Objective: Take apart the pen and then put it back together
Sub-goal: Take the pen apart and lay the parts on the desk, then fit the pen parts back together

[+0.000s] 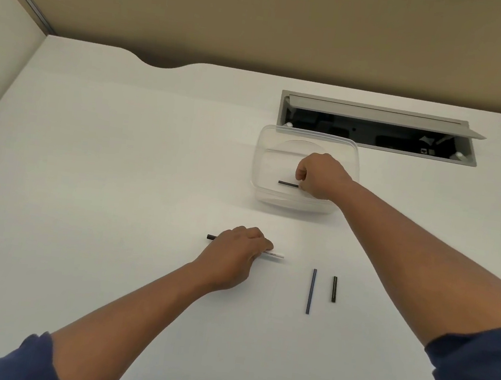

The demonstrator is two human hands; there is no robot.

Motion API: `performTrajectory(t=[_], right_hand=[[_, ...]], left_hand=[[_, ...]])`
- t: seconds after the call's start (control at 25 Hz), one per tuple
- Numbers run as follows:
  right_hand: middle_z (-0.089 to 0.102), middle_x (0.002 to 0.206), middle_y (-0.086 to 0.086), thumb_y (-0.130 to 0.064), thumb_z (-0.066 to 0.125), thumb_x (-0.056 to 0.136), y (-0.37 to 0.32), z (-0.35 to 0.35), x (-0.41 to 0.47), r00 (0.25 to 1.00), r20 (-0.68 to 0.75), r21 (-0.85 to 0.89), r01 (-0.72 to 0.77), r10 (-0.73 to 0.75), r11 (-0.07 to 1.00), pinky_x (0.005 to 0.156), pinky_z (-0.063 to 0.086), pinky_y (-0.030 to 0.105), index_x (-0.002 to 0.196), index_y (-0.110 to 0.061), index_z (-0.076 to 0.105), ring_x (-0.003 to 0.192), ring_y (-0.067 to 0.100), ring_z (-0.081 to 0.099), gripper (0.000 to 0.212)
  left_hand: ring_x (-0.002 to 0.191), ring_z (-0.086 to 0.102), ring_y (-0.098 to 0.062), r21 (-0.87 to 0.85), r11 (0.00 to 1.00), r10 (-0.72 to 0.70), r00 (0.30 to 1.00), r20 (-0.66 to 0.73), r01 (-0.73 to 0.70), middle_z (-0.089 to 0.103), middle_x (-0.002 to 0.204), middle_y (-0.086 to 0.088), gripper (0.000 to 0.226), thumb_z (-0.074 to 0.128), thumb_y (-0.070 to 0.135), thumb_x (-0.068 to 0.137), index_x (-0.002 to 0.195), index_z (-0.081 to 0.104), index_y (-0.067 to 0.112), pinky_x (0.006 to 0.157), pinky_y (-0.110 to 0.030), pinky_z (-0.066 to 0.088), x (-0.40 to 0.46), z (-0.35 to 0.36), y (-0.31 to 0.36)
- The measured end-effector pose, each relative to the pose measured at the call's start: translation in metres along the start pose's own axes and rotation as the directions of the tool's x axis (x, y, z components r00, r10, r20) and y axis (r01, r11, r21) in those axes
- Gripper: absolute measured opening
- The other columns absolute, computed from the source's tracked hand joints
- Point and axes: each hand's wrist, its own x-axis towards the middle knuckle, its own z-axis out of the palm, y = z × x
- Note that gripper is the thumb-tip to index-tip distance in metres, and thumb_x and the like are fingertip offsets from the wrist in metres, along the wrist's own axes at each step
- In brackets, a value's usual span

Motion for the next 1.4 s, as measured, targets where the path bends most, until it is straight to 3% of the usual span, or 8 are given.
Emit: performTrajectory(t=[0.2, 0.52, 0.72, 0.88, 1.16, 1.4], right_hand=[[0.070, 0.105, 0.003, -0.008, 0.068, 0.087, -0.001, -0.015, -0.019, 0.989, -0.146, 0.135, 0.016, 0.003, 0.991, 0.079, 0.053, 0.033, 0.106, -0.013, 0.073, 0.095, 0.024, 0.062, 0.020], [0.075, 0.098, 0.003, -0.009, 0.064, 0.088, -0.005, -0.012, -0.107, 0.931, -0.364, 0.273, 0.087, 0.019, 0.958, 0.083, 0.055, 0.035, 0.101, -0.013, 0.076, 0.092, 0.023, 0.067, 0.018], [0.073, 0.092, 0.001, -0.010, 0.064, 0.087, 0.000, 0.020, -0.159, 0.948, -0.311, 0.349, 0.051, 0.064, 0.936, 0.082, 0.056, 0.037, 0.098, -0.014, 0.075, 0.089, 0.023, 0.066, 0.016], [0.072, 0.092, 0.000, -0.011, 0.064, 0.087, 0.006, 0.049, -0.187, 0.958, -0.257, 0.378, -0.018, 0.124, 0.926, 0.082, 0.055, 0.036, 0.099, -0.014, 0.074, 0.089, 0.021, 0.065, 0.016], [0.065, 0.080, -0.010, -0.017, 0.061, 0.086, 0.012, 0.095, -0.223, 0.960, -0.152, 0.353, -0.171, 0.237, 0.920, 0.065, 0.048, 0.030, 0.088, -0.021, 0.068, 0.080, 0.019, 0.061, 0.009], [0.069, 0.089, -0.001, -0.030, 0.065, 0.088, 0.009, 0.121, -0.232, 0.943, -0.095, 0.353, -0.268, 0.319, 0.896, 0.074, 0.055, 0.037, 0.094, -0.017, 0.066, 0.085, 0.024, 0.065, 0.014]], left_hand=[[0.096, 0.056, -0.027, -0.003, 1.000, -0.021, 1.000, -0.002, 0.021, 0.065, 0.118, 0.001, 0.035, 0.044, 0.008, 0.102, 0.126, 0.065, 0.020, 0.083, -0.041, 0.048, -0.003, -0.006, 0.004], [0.105, 0.058, -0.025, -0.038, 0.998, -0.049, 0.998, -0.026, 0.048, 0.065, 0.119, 0.002, 0.032, 0.047, 0.007, 0.101, 0.124, 0.067, 0.018, 0.090, -0.041, 0.050, -0.024, -0.016, 0.024], [0.105, 0.059, -0.025, -0.053, 0.998, -0.046, 0.998, -0.042, 0.044, 0.064, 0.118, 0.001, 0.034, 0.046, 0.004, 0.100, 0.123, 0.067, 0.017, 0.089, -0.042, 0.051, -0.038, -0.016, 0.036], [0.107, 0.059, -0.021, -0.050, 0.998, -0.048, 0.998, -0.042, 0.046, 0.063, 0.119, 0.002, 0.034, 0.047, 0.004, 0.100, 0.125, 0.067, 0.016, 0.089, -0.036, 0.050, -0.048, -0.012, 0.044], [0.100, 0.058, -0.013, -0.100, 0.993, -0.065, 0.997, -0.047, 0.060, 0.059, 0.114, 0.011, 0.031, 0.051, 0.008, 0.100, 0.123, 0.067, 0.022, 0.087, -0.036, 0.052, -0.063, -0.003, 0.052], [0.093, 0.058, -0.010, -0.157, 0.985, -0.081, 0.993, -0.082, 0.068, 0.057, 0.107, 0.015, 0.028, 0.055, 0.009, 0.099, 0.120, 0.068, 0.023, 0.083, -0.029, 0.050, -0.071, 0.002, 0.058]])
